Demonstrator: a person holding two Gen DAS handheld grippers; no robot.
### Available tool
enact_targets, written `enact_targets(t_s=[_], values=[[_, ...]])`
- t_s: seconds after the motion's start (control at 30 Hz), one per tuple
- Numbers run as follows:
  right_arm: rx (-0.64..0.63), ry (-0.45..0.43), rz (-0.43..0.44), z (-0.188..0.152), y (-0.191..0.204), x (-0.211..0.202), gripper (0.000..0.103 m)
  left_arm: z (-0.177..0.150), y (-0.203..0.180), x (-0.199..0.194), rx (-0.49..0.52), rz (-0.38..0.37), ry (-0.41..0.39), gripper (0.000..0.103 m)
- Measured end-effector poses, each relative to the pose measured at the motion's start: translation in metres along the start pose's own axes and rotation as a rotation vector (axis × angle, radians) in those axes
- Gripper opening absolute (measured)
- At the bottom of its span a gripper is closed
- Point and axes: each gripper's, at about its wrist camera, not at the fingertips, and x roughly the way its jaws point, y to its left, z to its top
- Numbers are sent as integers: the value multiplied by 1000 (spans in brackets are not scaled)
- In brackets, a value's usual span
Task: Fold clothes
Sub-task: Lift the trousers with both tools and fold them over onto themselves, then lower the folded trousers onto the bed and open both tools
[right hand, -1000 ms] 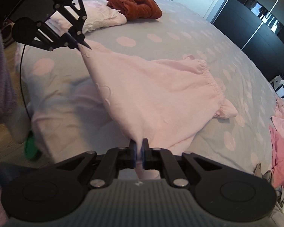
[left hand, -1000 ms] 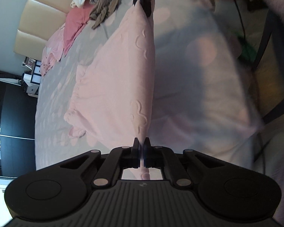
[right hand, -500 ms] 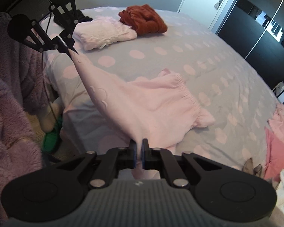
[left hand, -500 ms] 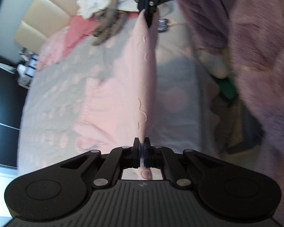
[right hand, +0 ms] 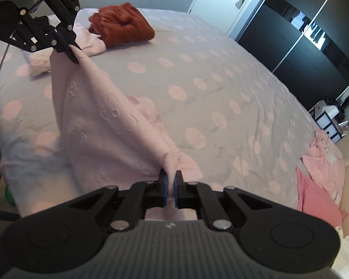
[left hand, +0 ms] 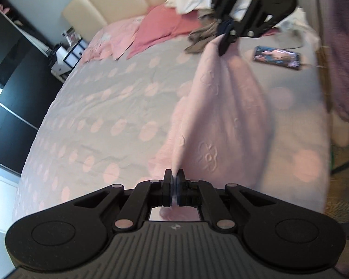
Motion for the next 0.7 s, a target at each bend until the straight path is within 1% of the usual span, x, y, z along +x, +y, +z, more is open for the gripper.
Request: enact_targets(t_s=[0.07,0.17,0.27,0.33,0.43,0.57,0.7], values=[[3,25,-1,5,-12,28,7,0,18,26,-38,-17,3,1],[20,64,2,10,-31,70,7,-8,34,67,-59,-22,25,1],[60,95,30,12,-49,115,7,-19,52,106,-134,-43,42,1],[70,120,41,10,-56,146,7,-27,62,126,-187,-63,46,1],[94,159,63,4,-62,189,7,-36,72,153,-227,-97,67,1],[122,187,84,-5,-65,224,8,-47,78,180,-261,-127,85,1],[175,192,94,-13,-71,248,15,-54,76,197,-291,-144,104,1]])
